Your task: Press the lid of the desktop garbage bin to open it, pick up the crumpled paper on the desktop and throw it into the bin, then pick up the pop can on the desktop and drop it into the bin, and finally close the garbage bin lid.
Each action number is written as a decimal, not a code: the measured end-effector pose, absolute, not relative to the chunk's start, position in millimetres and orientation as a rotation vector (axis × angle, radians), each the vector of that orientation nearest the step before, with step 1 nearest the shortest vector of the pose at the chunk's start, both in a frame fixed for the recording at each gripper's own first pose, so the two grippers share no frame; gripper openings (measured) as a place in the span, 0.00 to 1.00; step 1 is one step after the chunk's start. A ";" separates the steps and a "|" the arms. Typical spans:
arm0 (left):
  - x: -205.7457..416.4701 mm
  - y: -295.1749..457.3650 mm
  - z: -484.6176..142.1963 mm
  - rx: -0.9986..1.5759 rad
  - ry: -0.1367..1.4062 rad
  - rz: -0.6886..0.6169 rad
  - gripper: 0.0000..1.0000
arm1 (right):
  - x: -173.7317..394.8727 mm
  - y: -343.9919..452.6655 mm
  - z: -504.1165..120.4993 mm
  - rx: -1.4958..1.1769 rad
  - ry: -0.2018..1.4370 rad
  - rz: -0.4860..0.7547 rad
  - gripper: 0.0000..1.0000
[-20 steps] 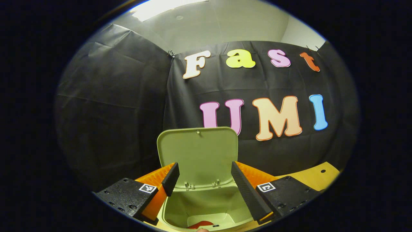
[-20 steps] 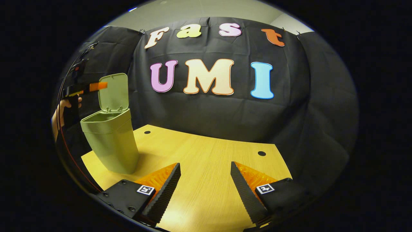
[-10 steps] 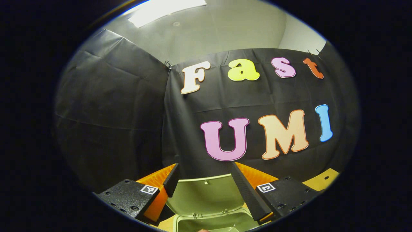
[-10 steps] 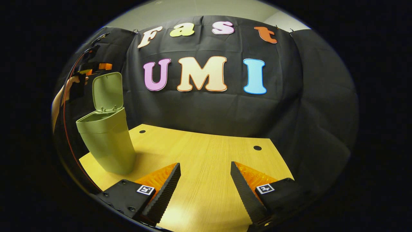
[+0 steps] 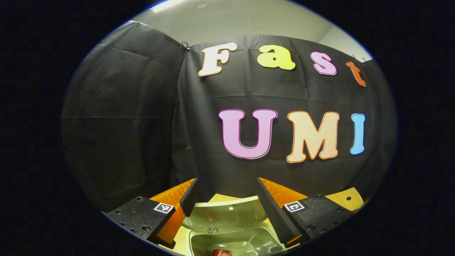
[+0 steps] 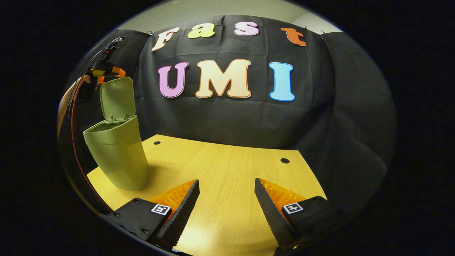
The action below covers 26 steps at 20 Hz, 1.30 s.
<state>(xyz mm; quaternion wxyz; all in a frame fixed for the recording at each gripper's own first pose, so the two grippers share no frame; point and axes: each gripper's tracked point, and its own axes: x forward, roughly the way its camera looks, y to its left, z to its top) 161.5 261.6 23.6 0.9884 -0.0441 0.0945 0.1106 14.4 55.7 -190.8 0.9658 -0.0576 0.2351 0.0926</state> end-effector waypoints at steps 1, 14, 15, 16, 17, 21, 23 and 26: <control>154.5 259.0 22.4 -0.093 0.191 0.221 0.99 | 15.4 59.1 -190.0 -0.117 0.473 0.202 0.99; 83.9 216.5 -14.1 -0.118 0.245 0.208 0.97 | 12.9 75.9 -196.5 -0.125 0.489 0.303 0.98; 80.6 215.9 -18.7 -0.121 0.252 0.212 0.97 | 12.9 76.2 -197.3 -0.127 0.492 0.307 0.98; 76.7 213.3 -22.5 -0.123 0.255 0.213 0.96 | 11.6 76.7 -198.4 -0.125 0.499 0.312 0.99; 73.2 211.0 -25.5 -0.124 0.257 0.214 0.98 | 11.7 76.5 -198.3 -0.123 0.502 0.316 0.99; 62.7 203.3 -42.3 -0.130 0.277 0.217 0.98 | 10.8 76.1 -197.8 -0.129 0.508 0.324 0.99; 57.2 200.0 -50.6 -0.132 0.290 0.217 0.96 | 10.3 74.9 -198.4 -0.133 0.512 0.326 0.98; 50.0 192.2 -66.2 -0.147 0.323 0.208 0.99 | 10.2 75.6 -199.8 -0.136 0.514 0.330 0.98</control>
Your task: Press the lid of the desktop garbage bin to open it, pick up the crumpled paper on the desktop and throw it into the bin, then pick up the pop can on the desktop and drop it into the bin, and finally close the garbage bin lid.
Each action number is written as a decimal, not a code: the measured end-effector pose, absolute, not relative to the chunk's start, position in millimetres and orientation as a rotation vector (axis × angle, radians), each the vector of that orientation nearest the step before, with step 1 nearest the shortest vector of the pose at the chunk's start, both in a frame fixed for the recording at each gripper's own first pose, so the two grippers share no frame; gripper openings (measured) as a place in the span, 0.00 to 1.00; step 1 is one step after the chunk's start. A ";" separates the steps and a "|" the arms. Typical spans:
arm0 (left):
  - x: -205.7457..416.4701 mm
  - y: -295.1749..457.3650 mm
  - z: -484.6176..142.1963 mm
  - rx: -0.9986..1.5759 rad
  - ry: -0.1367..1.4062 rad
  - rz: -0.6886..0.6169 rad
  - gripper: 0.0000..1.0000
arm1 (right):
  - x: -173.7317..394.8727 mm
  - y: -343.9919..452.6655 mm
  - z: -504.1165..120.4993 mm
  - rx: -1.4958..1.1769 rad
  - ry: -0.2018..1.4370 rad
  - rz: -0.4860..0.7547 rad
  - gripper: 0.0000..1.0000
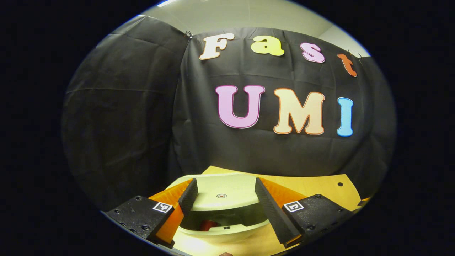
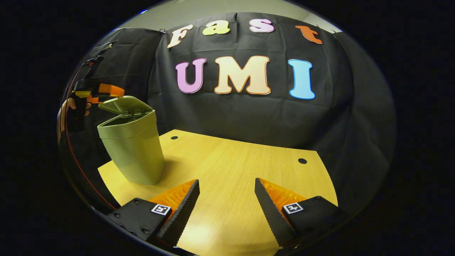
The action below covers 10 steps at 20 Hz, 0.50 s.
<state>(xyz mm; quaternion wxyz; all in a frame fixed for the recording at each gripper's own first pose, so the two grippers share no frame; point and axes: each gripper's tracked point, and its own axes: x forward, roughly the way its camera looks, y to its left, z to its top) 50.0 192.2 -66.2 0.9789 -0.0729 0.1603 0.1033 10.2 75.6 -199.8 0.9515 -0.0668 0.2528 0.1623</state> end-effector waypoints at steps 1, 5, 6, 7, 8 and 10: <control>48.9 190.5 -72.6 -0.152 0.338 0.207 0.97 | 9.6 75.5 -200.9 -0.137 0.516 0.331 0.98; 43.6 183.5 -91.2 -0.140 0.378 0.202 0.98 | 10.5 76.6 -202.8 -0.137 0.523 0.337 0.99; 42.5 182.2 -94.2 -0.134 0.385 0.199 0.97 | 10.2 76.6 -204.1 -0.137 0.525 0.338 0.99; 41.4 180.6 -98.8 -0.136 0.395 0.197 0.97 | 10.3 76.9 -204.6 -0.137 0.528 0.340 0.98; 40.5 179.4 -103.2 -0.139 0.407 0.198 0.96 | 10.5 77.4 -206.1 -0.137 0.529 0.340 0.98; 37.8 177.3 -113.1 -0.146 0.431 0.198 0.97 | 10.6 76.1 -207.5 -0.138 0.531 0.337 0.99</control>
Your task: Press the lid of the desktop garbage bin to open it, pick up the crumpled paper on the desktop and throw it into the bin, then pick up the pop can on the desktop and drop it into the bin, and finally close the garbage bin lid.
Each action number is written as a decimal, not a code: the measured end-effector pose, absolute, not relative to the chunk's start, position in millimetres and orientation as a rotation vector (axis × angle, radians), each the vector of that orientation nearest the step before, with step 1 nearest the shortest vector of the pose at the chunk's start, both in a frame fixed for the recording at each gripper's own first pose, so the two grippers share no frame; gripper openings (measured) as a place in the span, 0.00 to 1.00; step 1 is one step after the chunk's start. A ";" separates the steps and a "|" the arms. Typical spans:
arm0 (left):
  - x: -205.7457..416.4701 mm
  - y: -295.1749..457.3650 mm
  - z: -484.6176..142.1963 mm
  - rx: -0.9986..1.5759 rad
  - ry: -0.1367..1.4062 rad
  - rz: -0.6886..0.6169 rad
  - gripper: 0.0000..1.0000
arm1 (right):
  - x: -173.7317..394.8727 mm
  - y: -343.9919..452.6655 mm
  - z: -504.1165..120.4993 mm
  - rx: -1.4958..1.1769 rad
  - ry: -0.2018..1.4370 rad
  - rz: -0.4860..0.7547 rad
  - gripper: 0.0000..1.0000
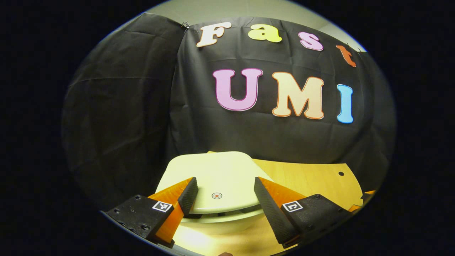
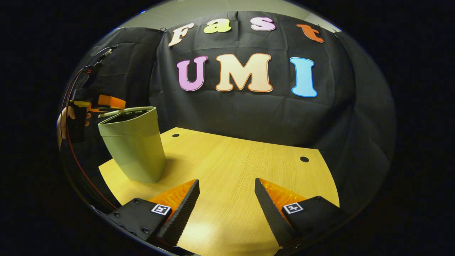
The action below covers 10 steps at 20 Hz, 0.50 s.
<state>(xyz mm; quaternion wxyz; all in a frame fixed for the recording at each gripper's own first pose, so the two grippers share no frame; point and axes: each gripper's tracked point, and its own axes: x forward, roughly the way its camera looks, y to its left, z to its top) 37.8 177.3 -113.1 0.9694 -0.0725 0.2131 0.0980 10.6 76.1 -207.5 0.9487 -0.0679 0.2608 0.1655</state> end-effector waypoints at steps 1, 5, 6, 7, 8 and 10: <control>36.4 176.2 -118.1 -0.140 0.441 0.198 0.96 | 10.7 75.5 -206.8 -0.135 0.530 0.337 0.98; 33.5 174.3 -132.1 -0.118 0.478 0.199 0.97 | 11.6 76.1 -212.8 -0.121 0.543 0.341 0.99; 35.4 172.7 -130.2 -0.108 0.466 0.197 0.98 | 12.1 76.2 -213.2 -0.113 0.544 0.340 0.99; 34.7 173.7 -133.3 -0.106 0.481 0.197 0.96 | 12.8 76.9 -214.2 -0.107 0.545 0.340 0.99; 31.9 172.0 -133.7 -0.106 0.487 0.196 0.96 | 13.1 78.2 -215.7 -0.103 0.548 0.342 0.99; 32.7 171.4 -137.1 -0.091 0.489 0.185 0.98 | 13.0 78.8 -221.7 -0.094 0.557 0.345 0.98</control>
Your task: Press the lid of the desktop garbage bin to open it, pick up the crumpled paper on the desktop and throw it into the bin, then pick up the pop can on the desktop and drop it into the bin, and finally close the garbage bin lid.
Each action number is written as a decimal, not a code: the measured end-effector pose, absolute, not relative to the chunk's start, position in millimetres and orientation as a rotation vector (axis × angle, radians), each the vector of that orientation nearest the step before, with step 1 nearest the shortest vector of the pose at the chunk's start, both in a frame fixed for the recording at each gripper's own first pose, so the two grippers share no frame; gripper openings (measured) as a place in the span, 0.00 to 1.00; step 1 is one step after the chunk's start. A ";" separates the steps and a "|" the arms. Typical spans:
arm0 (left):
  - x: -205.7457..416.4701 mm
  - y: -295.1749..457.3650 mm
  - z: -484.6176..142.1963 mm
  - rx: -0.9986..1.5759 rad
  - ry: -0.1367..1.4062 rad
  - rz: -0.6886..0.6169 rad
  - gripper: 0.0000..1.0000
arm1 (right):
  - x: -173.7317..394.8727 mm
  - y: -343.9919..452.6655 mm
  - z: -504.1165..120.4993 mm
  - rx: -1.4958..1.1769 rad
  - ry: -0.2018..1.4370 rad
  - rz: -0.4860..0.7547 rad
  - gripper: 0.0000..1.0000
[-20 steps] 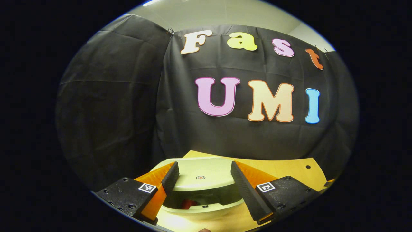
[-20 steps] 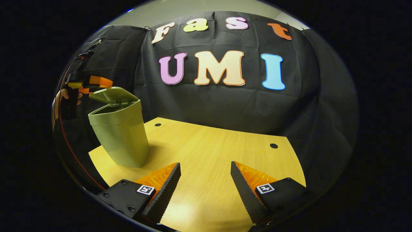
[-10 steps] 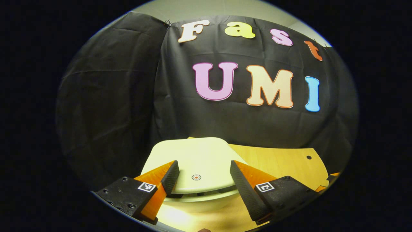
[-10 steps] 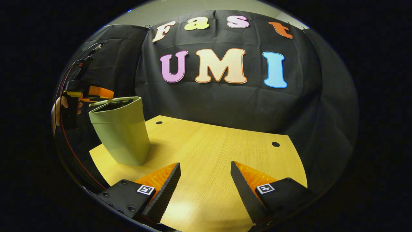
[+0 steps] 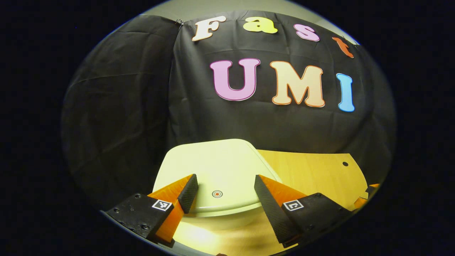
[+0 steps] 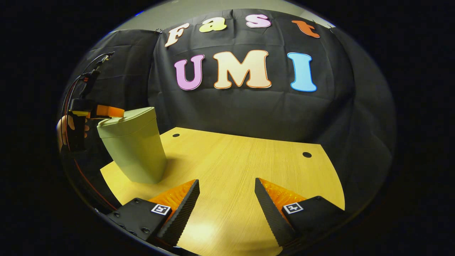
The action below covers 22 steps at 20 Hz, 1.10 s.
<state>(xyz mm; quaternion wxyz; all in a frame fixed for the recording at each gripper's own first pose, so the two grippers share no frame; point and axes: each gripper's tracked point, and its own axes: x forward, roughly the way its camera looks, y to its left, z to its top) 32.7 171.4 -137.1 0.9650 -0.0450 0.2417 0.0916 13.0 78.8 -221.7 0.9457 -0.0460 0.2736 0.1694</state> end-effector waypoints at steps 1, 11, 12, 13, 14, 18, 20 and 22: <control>31.9 171.7 -137.1 -0.086 0.497 0.182 0.98 | 12.9 78.1 -224.1 -0.086 0.563 0.346 0.98; 36.6 162.6 -132.8 -0.114 0.394 0.085 0.95 | 20.7 82.7 -197.5 -0.044 0.497 0.365 0.96; 37.1 163.8 -133.7 -0.111 0.391 0.089 0.94 | 20.7 80.7 -194.1 -0.049 0.492 0.363 0.98; 35.7 163.4 -133.1 -0.117 0.401 0.093 0.92 | 20.3 78.3 -192.6 -0.052 0.487 0.361 0.98; 36.4 161.2 -128.0 -0.118 0.395 0.091 0.92 | 20.4 75.2 -188.7 -0.054 0.479 0.353 0.98; 42.2 135.5 -86.4 -0.088 0.245 0.042 0.94 | 18.8 65.4 -154.8 -0.031 0.391 0.322 0.98; 40.9 109.7 -62.5 -0.084 0.147 -0.004 0.93 | 20.4 58.4 -128.9 -0.023 0.323 0.298 0.98; 36.4 81.0 -35.1 -0.086 0.044 -0.053 0.94 | 21.5 54.8 -101.7 -0.012 0.254 0.283 0.96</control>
